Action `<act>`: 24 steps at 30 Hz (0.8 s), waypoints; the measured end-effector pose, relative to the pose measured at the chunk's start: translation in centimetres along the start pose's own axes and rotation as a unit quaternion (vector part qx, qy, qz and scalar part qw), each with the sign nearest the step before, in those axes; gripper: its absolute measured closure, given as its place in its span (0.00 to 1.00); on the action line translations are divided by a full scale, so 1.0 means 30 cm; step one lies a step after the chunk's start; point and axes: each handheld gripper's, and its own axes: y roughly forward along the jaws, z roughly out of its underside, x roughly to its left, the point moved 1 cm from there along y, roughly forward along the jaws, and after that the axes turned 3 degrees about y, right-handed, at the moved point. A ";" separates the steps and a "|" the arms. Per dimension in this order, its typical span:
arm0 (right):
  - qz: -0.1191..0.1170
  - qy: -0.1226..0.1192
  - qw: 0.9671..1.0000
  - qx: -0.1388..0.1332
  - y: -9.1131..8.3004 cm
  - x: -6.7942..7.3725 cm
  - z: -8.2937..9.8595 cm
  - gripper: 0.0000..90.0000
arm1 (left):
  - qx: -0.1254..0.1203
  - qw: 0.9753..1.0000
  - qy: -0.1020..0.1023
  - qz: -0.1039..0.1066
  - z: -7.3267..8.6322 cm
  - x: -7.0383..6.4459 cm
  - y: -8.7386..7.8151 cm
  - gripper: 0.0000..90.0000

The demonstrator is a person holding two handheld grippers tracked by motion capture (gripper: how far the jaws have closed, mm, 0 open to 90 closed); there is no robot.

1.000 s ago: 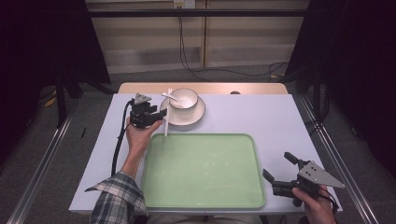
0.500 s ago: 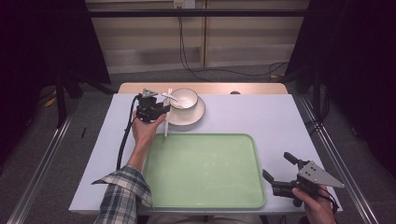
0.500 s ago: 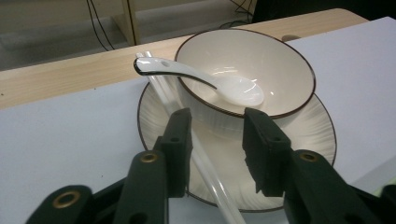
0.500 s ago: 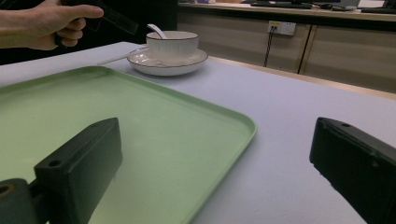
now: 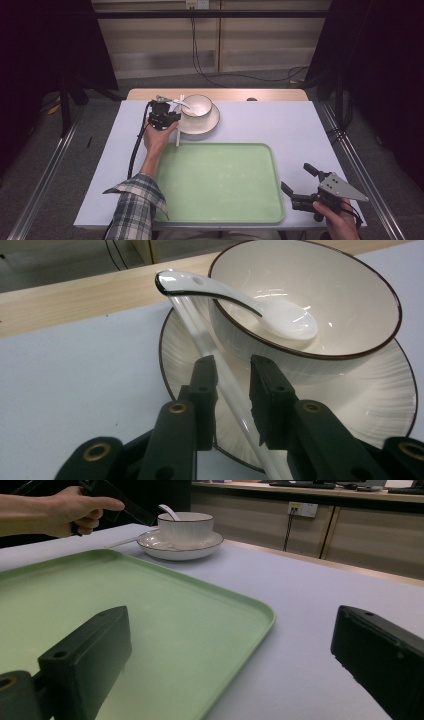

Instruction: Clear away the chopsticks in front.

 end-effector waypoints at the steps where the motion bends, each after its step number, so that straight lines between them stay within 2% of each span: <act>1: -0.003 0.000 1.000 0.000 0.001 -0.001 0.000 0.03 | -0.003 1.000 -0.006 0.000 -0.002 -0.003 0.003 0.77; 3: -0.003 0.002 1.000 0.000 0.001 -0.002 0.000 0.03 | 0.003 1.000 0.006 -0.010 -0.008 -0.006 0.003 0.78; 5: -0.007 -0.003 1.000 0.002 0.002 -0.002 0.001 0.03 | 0.002 1.000 -0.003 -0.007 -0.010 -0.002 0.008 0.79; 8: -0.007 -0.004 1.000 0.003 0.003 0.000 0.001 0.03 | 0.016 1.000 0.003 -0.008 -0.002 0.003 0.016 0.80; 10: -0.008 -0.005 1.000 0.002 0.003 -0.001 0.001 0.02 | 0.017 1.000 -0.007 -0.013 0.001 0.013 0.023 0.79; 12: -0.007 -0.003 1.000 0.001 0.003 -0.001 0.002 0.02 | 0.029 1.000 0.003 -0.010 0.006 0.023 0.025 0.79; 15: -0.007 -0.001 1.000 0.004 0.003 0.000 0.002 0.02 | 0.029 1.000 0.004 -0.007 0.009 0.023 0.030 0.77; 16: -0.007 0.000 1.000 0.004 0.004 0.001 0.002 0.02 | 0.021 1.000 -0.005 -0.009 0.009 0.017 0.035 0.77; 18: -0.007 -0.001 1.000 0.004 0.005 0.000 0.002 0.02 | 0.020 1.000 -0.009 -0.006 0.009 0.015 0.038 0.77; 19: -0.008 -0.001 1.000 0.004 0.004 0.001 0.002 0.02 | 0.027 1.000 0.002 -0.010 0.010 0.017 0.038 0.77; 24: -0.007 -0.002 1.000 0.003 0.004 -0.001 0.003 0.02 | 0.036 0.999 0.003 -0.011 0.014 0.022 0.044 0.76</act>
